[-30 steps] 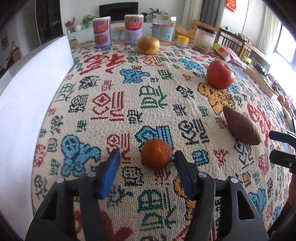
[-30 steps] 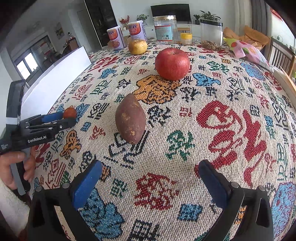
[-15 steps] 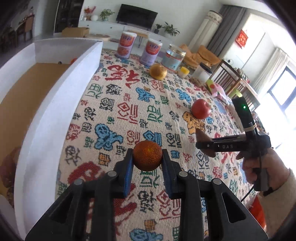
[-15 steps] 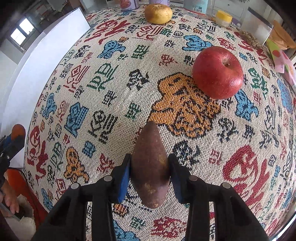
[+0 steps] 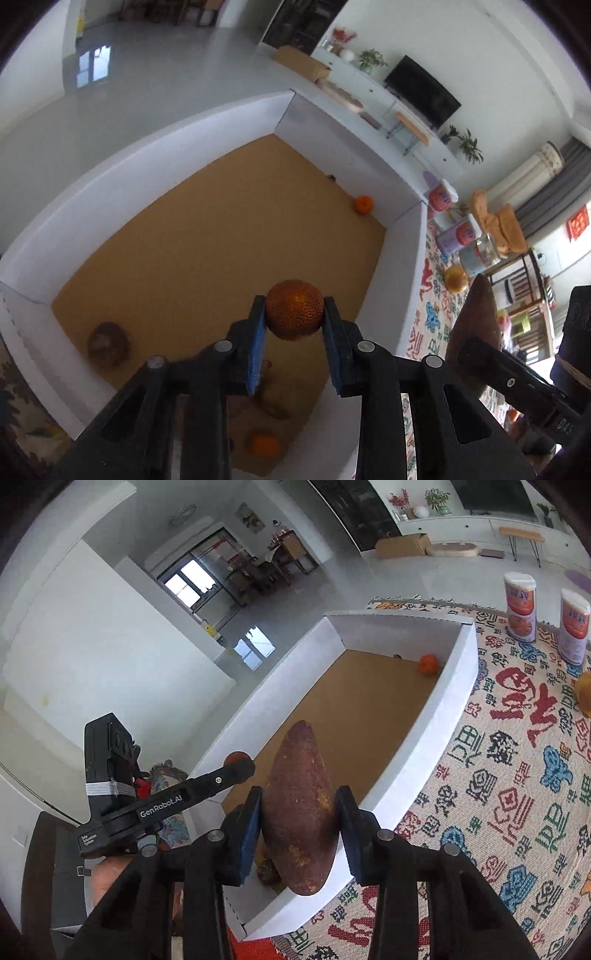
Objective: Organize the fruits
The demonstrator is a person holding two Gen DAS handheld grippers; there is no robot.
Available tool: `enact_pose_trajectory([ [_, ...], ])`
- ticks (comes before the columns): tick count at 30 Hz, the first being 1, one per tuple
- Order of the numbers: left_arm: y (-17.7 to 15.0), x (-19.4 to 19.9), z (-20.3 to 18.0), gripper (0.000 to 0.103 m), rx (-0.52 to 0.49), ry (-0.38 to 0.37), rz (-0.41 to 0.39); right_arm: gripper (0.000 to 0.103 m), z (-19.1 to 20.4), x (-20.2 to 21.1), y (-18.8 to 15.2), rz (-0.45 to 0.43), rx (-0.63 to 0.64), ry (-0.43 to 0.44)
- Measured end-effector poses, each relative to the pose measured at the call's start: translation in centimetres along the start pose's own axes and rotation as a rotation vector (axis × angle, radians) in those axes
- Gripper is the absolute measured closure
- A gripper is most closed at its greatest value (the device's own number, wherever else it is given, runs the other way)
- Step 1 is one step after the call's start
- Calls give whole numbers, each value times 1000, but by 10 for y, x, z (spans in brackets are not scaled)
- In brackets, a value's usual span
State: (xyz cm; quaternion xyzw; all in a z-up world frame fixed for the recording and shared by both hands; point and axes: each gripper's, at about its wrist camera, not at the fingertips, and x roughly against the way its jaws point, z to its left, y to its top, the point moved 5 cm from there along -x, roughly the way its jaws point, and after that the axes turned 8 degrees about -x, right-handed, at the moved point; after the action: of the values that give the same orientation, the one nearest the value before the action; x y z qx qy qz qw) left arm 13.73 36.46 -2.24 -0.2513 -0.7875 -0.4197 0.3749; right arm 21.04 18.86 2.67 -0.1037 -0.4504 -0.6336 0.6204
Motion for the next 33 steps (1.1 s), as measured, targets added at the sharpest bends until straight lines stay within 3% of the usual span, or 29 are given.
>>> enact_pose_trajectory([
  [5,-11,-31,31,73,90,32,64,63,22,-84,-4,86,119,-163],
  [7,-12,-37,37,66,104,51,66,63,23,-108,-10,111,159,-232],
  [10,-13,-37,41,47,101,77,54,62,21,-130,-17,144,183,-280],
  [13,-14,-22,37,35,90,73,21,60,17,-124,-18,107,209,-289],
  [15,-12,-6,26,23,63,75,-28,57,17,-106,-13,53,233,-281],
  [17,-11,12,9,15,11,91,-89,46,16,-73,-9,-33,275,-287],
  [19,-16,27,-15,12,-44,82,-133,18,6,-39,-11,-120,327,-318],
  [21,-28,35,-46,10,-100,47,-156,5,-20,-5,-20,-199,367,-384],
  [23,-46,40,-79,8,-169,-2,-165,3,-54,26,-39,-240,372,-464],
  [26,-85,34,-138,7,-301,-68,-146,3,-124,70,-82,-236,308,-570],
  [30,-152,-2,-220,6,-503,-143,-57,3,-226,135,-151,-211,157,-705],
  [33,-201,-44,-265,6,-595,-168,33,3,-286,177,-194,-212,29,-777],
])
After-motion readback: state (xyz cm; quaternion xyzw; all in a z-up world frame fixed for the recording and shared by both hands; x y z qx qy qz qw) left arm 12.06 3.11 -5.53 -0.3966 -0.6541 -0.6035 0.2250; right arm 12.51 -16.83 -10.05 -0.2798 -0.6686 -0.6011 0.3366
